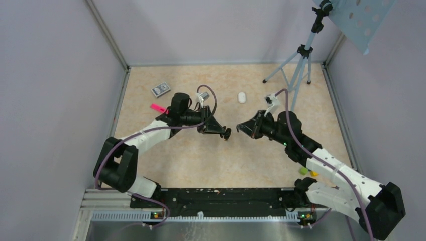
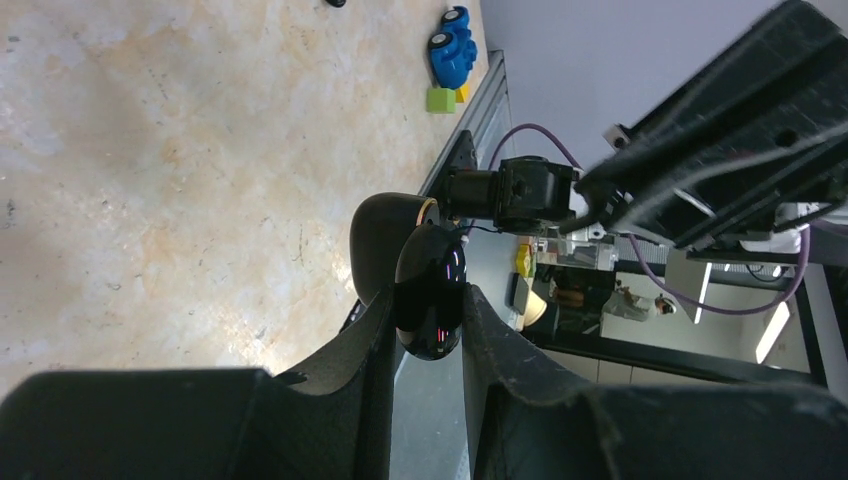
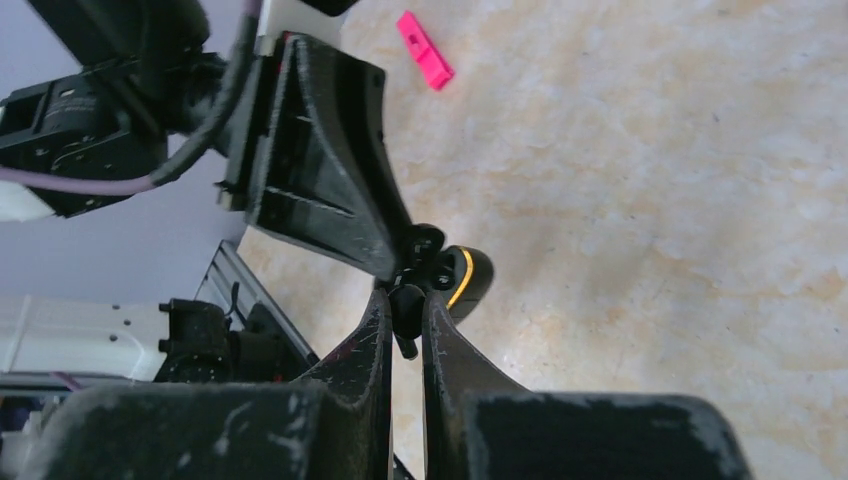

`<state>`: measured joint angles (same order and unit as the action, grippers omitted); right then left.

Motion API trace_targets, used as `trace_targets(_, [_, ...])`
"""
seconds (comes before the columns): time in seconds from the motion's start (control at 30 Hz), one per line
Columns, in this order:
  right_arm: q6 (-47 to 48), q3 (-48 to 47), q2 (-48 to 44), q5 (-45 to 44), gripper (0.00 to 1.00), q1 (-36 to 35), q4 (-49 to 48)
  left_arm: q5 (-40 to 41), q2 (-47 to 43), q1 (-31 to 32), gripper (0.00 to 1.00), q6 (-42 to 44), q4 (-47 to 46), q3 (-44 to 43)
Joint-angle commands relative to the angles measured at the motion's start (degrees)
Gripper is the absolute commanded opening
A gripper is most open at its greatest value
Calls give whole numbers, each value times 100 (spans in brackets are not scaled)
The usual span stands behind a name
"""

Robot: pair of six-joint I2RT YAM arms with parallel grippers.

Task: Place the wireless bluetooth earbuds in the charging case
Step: Insert the right earbud into the right side groove of the charging case.

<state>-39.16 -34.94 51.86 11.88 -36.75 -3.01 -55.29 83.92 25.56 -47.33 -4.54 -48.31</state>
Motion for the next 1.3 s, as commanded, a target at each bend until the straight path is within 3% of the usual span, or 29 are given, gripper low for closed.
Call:
trace_targets(0.0, [573, -468, 45, -238, 0, -335, -343, 206, -295, 4, 0, 21, 39, -137])
trace_targets(0.2, [428, -425, 104, -608, 0, -591, -620, 494, -335, 2, 0, -159, 196, -123])
trace_targets(0.37, [-11, -139, 76, -1629, 0, -976, -1071, 1141, -663, -4, 0, -1146, 73, 210])
trace_targets(0.57, [-9, -6, 299, -2502, 0, -1631, -1595, 1043, -847, 0, 0, -2279, -683, 698])
trace_targets(0.83, [-52, 90, 474, -2492, 0, -1716, -1862, 764, -797, -1, 0, -2094, -643, 611])
trace_targets(1.03, [263, 22, 276, -2179, 0, -1680, -1376, 32, -506, -2, 0, -1415, -318, 328])
trace_targets(1.27, [256, 174, -372, -572, 0, -624, -910, -175, -452, -4, 0, -614, 362, 19])
